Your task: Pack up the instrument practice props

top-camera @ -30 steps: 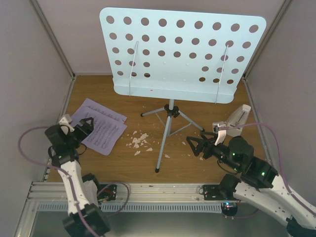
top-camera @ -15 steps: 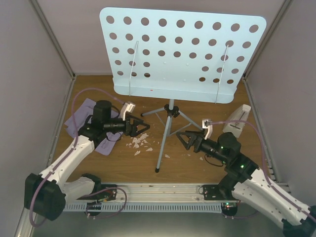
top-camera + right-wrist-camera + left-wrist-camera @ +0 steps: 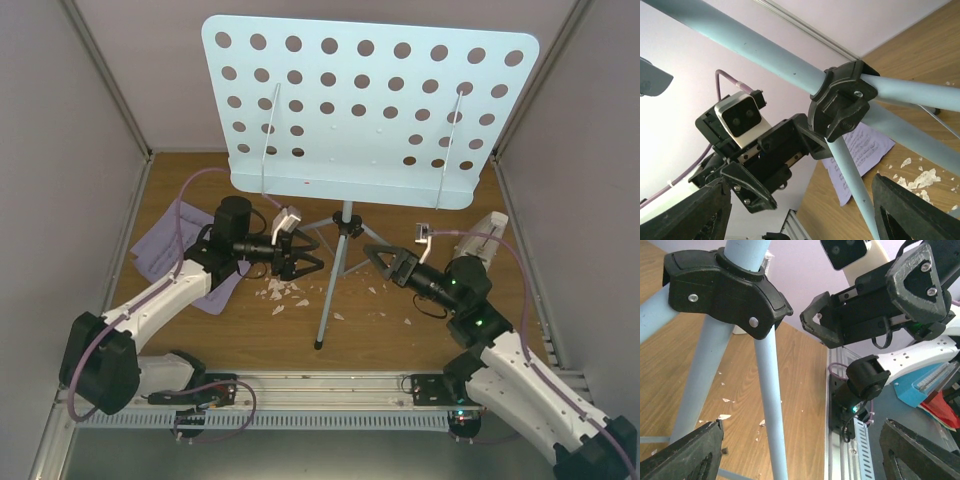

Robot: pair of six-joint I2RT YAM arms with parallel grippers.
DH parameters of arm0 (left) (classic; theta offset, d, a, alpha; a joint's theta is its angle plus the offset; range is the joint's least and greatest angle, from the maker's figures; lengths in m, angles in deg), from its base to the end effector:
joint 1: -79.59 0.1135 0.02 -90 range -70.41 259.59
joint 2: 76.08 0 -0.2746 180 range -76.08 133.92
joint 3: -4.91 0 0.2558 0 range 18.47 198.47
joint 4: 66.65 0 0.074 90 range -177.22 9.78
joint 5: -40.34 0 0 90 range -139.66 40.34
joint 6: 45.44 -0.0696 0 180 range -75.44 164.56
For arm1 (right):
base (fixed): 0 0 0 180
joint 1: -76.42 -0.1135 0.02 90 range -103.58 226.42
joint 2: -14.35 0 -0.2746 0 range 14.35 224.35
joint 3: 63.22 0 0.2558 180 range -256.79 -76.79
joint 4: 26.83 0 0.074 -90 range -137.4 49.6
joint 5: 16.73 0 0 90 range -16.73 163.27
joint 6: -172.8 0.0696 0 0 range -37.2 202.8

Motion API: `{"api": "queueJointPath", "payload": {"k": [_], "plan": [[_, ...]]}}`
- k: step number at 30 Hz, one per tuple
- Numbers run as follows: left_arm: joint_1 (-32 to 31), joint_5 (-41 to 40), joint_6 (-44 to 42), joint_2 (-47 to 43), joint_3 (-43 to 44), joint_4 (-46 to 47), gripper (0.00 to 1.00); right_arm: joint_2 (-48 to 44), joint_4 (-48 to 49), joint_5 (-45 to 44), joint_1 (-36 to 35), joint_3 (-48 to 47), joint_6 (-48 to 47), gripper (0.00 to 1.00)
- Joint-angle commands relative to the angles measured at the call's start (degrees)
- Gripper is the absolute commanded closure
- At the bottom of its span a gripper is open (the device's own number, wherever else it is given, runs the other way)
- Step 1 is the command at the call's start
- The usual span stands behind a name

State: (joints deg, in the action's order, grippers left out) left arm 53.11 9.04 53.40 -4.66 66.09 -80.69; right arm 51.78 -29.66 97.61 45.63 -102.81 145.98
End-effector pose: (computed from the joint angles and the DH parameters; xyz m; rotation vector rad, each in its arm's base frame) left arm 0.2283 -0.1802 0.2830 0.9830 1.7894 -1.4043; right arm 0.1528 0.1244 0.2884 0.1331 1.8284 1.5595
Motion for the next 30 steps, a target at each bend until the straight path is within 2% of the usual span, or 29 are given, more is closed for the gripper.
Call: {"api": "queueJointPath", "payload": {"k": [1, 8, 15, 23, 30], "plan": [[-1.95, 0.32, -3.08, 1.21, 0.00, 5.88, 0.14, 1.19, 4.11, 1.26, 0.72, -0.67, 1.36, 0.25], [-4.00, -4.00, -3.87, 3.84, 2.11, 3.77, 0.21, 6.79, 7.10, 0.68, 0.73, -0.96, 1.28, 0.37], [-6.74, -6.98, -4.09, 7.83, 4.75, 3.37, 0.33, 12.21, 10.04, 0.34, 1.23, -2.76, 0.57, 0.45], [-8.51, -6.50, -4.70, 10.98, 6.47, 2.69, 0.47, 16.06, 15.03, 1.50, 3.01, -2.93, 1.59, 0.54], [-9.61, -6.93, -6.57, 12.80, 7.66, 0.91, 0.62, 18.64, 16.43, 3.44, 3.52, -4.54, -0.35, 0.74]]}}
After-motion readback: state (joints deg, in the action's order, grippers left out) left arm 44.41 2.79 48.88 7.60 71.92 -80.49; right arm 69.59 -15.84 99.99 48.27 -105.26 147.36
